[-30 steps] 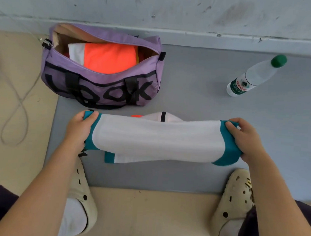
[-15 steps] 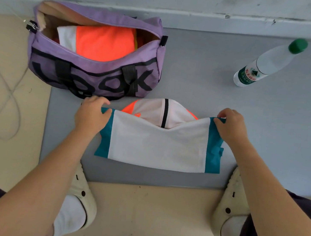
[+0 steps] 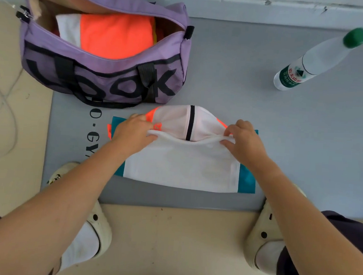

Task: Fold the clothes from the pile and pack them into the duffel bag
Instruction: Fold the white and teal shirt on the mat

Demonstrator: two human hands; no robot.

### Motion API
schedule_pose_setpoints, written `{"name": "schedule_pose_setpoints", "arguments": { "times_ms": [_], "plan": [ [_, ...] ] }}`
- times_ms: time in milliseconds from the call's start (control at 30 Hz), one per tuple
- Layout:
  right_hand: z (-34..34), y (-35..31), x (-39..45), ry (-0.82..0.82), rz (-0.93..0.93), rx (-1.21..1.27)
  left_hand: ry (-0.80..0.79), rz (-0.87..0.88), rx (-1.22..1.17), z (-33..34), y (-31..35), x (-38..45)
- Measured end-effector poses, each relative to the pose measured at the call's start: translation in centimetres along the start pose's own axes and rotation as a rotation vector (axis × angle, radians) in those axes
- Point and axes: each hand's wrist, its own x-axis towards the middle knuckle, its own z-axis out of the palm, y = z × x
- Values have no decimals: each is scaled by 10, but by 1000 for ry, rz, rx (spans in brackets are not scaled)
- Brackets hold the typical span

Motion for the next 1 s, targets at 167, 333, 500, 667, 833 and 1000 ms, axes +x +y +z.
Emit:
{"name": "schedule_pose_setpoints", "arguments": {
  "times_ms": [167, 333, 500, 667, 833, 1000],
  "plan": [
    [-13, 0, 0, -207, -91, -56, -173, 95, -54, -10, 4, -4],
    [-40, 4, -10, -381, 90, -25, -344, 70, 66, -33, 7, -20],
    [-78, -17, -33, -447, 97, -14, -390, -4, 229, -70, 15, -38],
    [-137, -45, -60, -937, 186, -33, -941, -210, -95, -130, 38, -70],
    [-199, -51, -81, -648, 122, 34, -555, -80, -22, -203, 59, -90],
    [-243, -57, -86, 56, 57, 1, 110, 89, 89, -246, 90, -94]
  ]
}}
